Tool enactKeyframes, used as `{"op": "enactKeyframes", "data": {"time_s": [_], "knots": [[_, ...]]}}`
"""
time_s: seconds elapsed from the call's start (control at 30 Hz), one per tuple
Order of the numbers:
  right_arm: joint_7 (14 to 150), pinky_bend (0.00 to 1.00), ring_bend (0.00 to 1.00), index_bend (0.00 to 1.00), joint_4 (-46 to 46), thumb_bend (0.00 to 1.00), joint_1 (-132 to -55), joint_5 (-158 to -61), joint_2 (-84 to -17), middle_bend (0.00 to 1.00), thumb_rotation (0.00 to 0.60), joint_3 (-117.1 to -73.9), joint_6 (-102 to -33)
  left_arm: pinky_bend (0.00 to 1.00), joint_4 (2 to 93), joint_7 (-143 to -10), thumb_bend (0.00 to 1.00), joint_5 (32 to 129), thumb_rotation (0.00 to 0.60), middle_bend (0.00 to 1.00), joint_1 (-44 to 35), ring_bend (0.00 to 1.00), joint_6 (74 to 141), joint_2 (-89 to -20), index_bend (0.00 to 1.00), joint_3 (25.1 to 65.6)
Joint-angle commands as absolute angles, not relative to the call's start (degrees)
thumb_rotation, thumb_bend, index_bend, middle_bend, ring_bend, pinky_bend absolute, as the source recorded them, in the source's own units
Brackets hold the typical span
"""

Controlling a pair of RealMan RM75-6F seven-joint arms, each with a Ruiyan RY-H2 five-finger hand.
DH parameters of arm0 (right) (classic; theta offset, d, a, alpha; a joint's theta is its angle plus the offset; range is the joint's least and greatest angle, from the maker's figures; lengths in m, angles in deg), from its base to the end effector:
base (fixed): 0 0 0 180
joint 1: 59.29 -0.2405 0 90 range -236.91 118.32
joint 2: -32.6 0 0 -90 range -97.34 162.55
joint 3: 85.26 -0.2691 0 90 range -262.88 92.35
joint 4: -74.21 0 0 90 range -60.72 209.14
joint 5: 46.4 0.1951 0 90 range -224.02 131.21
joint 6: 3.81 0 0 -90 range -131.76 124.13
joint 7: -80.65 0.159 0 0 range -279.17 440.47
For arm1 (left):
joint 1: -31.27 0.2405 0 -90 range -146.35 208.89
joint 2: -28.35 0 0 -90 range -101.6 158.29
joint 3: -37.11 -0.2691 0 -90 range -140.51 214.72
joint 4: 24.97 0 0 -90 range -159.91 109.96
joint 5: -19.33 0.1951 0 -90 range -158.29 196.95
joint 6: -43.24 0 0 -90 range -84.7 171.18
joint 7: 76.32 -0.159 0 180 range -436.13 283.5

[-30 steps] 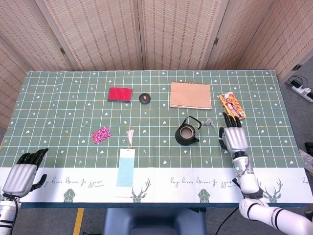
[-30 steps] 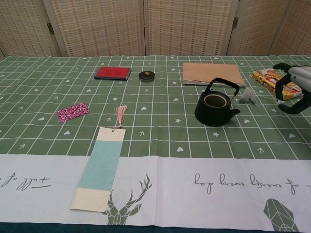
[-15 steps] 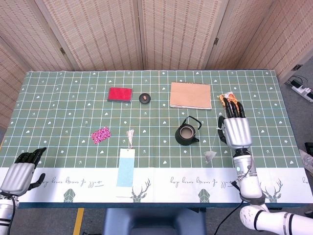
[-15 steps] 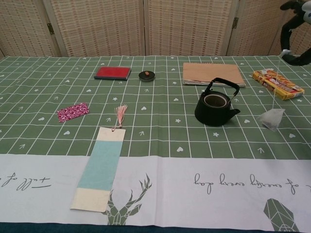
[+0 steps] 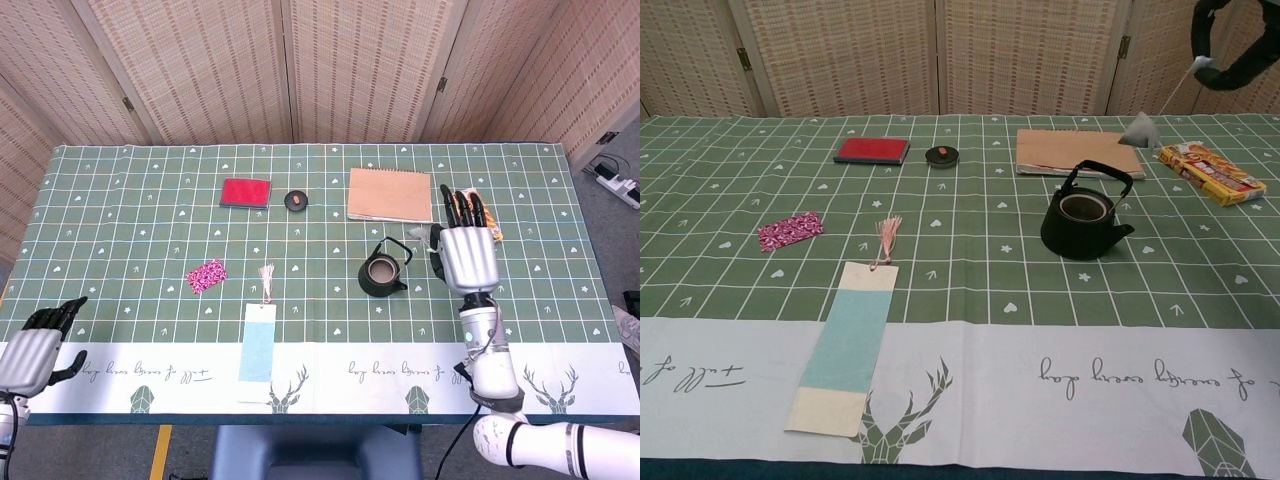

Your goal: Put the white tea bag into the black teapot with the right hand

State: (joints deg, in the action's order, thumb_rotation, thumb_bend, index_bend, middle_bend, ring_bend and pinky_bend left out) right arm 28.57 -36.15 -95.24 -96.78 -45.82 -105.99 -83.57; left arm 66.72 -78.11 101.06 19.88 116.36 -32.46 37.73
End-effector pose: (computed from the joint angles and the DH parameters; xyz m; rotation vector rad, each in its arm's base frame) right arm -0.1392 -0.3470 0.1158 1.4456 -0.7213 0.8249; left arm -0.3275 0.2222 0.1693 -1.5383 -0.9614 -0.7198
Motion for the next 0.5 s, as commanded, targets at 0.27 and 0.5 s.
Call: {"op": "enactKeyframes", "data": {"time_s": [0.27,0.5], "knots": [[25.1,0.0,0.0,0.64,-33.5,0.42,-100.5,-90.1,-49.3,0.05,0.6,-108.2,-84.0,0.14,66.1,-75.2,0.38,101.3,0.6,0.09,19.6,0.15,115.7,-31.5,0.0,37.9],[24.3,0.0,0.0,0.64,-30.4,0.42,-103.7,-87.0,-51.9,0.06,0.6,-108.4,-83.4,0.14,65.6,-74.7,0.38,100.3,0.6,0.09,19.1,0.15,114.2,-31.4,0.0,38.0]]}}
